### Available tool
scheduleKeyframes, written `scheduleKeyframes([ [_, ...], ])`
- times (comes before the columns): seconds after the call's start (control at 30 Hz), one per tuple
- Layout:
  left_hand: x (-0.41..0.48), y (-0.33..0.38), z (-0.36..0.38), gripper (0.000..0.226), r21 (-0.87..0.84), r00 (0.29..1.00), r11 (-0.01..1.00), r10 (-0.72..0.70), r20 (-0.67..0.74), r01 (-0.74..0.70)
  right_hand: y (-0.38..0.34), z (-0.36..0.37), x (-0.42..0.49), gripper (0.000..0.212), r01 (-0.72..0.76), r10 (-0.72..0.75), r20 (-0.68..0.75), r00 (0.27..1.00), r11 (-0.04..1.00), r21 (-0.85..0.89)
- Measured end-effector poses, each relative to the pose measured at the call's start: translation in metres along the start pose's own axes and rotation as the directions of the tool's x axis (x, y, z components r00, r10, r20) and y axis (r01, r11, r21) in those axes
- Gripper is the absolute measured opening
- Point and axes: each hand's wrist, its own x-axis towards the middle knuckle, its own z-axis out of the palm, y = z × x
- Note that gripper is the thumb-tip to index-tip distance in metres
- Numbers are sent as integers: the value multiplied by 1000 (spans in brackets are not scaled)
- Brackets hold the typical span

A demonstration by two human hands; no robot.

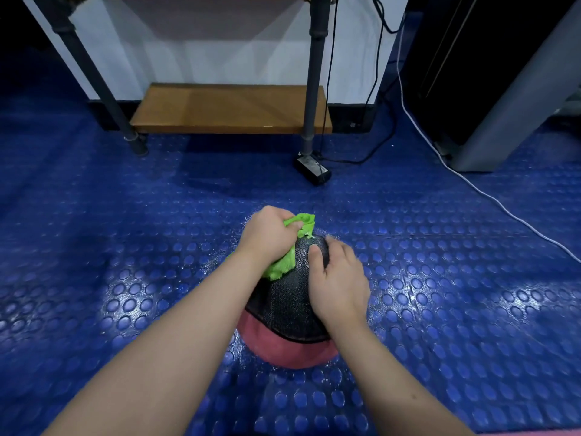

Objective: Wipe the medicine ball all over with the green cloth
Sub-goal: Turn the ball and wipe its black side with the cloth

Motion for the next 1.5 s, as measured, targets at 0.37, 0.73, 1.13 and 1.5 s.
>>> scheduleKeyframes([
  [0.37,-15,2,-7,29,-657,981,731,-107,160,187,5,0,-1,55,31,-31,-30,999,999,20],
  [0.73,-66,0,-35,45,-878,989,468,54,141,100,5,-7,-12,51,327,-289,-154,945,853,406],
  [1.13,-91,-77,1,139,-215,943,954,254,218,-207,-5,-40,10,34,204,-234,128,964,956,212],
  [1.5,-96,-66,25,167,-326,982,945,76,175,-15,-19,-15,-3,70,279,-232,182,956,910,-306],
])
